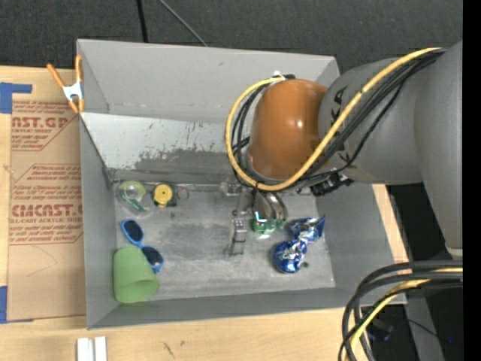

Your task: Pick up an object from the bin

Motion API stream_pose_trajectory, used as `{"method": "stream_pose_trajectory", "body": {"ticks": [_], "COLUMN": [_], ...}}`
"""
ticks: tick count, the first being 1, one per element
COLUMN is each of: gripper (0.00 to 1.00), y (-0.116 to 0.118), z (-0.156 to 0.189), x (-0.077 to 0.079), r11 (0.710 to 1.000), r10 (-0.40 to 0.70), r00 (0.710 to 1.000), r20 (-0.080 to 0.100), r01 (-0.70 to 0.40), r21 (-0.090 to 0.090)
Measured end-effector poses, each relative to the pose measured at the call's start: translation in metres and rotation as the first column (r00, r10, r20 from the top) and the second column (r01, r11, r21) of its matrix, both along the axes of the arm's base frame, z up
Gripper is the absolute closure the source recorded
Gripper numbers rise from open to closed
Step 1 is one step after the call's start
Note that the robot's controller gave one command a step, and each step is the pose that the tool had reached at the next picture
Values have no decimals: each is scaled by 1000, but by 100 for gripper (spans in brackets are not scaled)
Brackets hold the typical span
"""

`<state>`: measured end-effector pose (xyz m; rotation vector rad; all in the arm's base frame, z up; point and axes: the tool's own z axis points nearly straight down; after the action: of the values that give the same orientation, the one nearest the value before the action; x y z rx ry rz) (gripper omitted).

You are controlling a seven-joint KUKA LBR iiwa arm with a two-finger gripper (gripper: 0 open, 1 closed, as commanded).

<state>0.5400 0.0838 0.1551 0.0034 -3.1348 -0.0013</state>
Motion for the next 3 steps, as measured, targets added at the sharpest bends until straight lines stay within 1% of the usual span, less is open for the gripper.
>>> {"method": "stream_pose_trajectory", "body": {"ticks": [1, 2, 3], "gripper": [0, 0, 0], "y": [91, 159, 156], "z": [-71, -83, -84], "x": [38, -5, -51], "r11": [997, 927, 831], "r10": [76, 375, 556], "r00": [997, 927, 831], "r20": [8, 9, 11], "r01": [-76, -375, -556], "r21": [2, -10, -4]}}
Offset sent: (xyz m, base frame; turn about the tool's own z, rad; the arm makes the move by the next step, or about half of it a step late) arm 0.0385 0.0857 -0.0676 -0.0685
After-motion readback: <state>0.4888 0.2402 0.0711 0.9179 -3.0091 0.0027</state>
